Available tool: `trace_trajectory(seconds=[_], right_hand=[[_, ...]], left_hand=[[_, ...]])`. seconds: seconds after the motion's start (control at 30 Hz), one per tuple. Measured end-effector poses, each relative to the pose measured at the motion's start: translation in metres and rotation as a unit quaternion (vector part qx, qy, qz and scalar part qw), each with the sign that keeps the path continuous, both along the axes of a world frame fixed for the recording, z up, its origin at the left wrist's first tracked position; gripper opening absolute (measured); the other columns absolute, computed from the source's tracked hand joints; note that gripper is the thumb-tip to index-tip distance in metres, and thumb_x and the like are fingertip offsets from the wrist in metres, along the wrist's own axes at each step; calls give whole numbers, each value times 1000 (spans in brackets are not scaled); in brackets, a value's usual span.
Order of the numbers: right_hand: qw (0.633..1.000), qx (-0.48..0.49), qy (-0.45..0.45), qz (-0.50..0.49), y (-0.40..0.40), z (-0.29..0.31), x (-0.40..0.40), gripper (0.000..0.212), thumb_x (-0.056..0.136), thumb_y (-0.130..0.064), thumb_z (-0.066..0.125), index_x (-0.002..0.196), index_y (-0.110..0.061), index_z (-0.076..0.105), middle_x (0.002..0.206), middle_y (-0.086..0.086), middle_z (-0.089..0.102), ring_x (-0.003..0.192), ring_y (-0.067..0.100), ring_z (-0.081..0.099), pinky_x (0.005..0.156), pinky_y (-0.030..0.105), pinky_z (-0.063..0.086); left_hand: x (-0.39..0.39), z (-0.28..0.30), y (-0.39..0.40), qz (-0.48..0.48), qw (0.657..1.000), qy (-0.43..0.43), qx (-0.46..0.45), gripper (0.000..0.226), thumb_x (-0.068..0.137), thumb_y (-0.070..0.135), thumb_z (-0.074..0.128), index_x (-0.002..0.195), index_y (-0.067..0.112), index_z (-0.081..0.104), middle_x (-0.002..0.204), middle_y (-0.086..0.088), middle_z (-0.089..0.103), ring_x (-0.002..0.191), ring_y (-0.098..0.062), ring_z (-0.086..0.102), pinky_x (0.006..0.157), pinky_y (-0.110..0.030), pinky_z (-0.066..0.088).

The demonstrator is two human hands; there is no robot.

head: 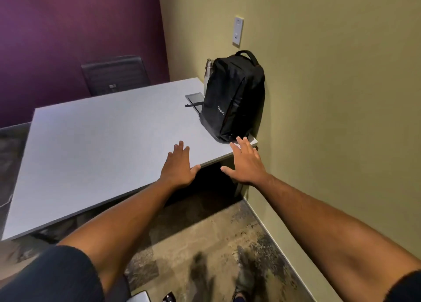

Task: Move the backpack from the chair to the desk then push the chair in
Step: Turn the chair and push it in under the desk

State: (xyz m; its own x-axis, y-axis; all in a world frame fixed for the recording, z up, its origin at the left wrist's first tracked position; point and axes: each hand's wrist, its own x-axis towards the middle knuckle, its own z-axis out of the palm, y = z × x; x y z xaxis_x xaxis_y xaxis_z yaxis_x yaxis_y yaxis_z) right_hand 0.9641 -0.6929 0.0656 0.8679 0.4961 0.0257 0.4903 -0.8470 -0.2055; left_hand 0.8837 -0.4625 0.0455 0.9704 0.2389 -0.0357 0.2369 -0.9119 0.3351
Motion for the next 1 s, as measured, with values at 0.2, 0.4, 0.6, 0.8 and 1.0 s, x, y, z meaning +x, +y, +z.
trace_trajectory(seconds=[0.2, 0.4, 0.6, 0.8, 1.0], right_hand=[[1000, -16, 12, 10, 1, -10, -73, 96, 90, -64, 62, 161, -14, 22, 173, 12, 7, 159, 30, -1, 126, 59, 16], [999, -21, 27, 41, -4, -17, -132, 94, 90, -61, 64, 162, -15, 23, 173, 12, 8, 160, 30, -1, 127, 57, 14], [996, -20, 55, 71, -11, -24, -193, 91, 92, -61, 64, 161, -15, 25, 173, 11, 11, 160, 29, 0, 127, 56, 16], [991, -27, 63, 112, -5, -30, -254, 91, 93, -62, 62, 161, -15, 25, 173, 11, 10, 160, 29, -1, 127, 55, 15], [989, -20, 63, 131, 11, -33, -308, 90, 93, -62, 63, 161, -16, 27, 172, 11, 13, 160, 29, 1, 127, 54, 16]], left_hand=[[-84, -2, 11, -14, 1000, 5, 10, 84, 97, 56, 52, 159, 12, 16, 169, -12, 2, 156, -31, 4, 125, -47, 10], [-159, 6, 2, -11, 999, 22, 27, 83, 98, 52, 53, 157, 7, 18, 168, -17, 8, 154, -34, 8, 126, -48, 12], [-239, -2, -16, 30, 998, 32, 33, 81, 98, 51, 54, 157, 6, 21, 167, -17, 12, 154, -34, 12, 125, -50, 15], [-316, -15, -17, 74, 995, 58, 33, 82, 99, 52, 53, 158, 7, 17, 168, -15, 9, 155, -32, 8, 125, -48, 13], [-375, -18, -1, 113, 993, 44, 9, 82, 98, 52, 55, 159, 11, 17, 169, -11, 8, 155, -30, 5, 124, -46, 9]])
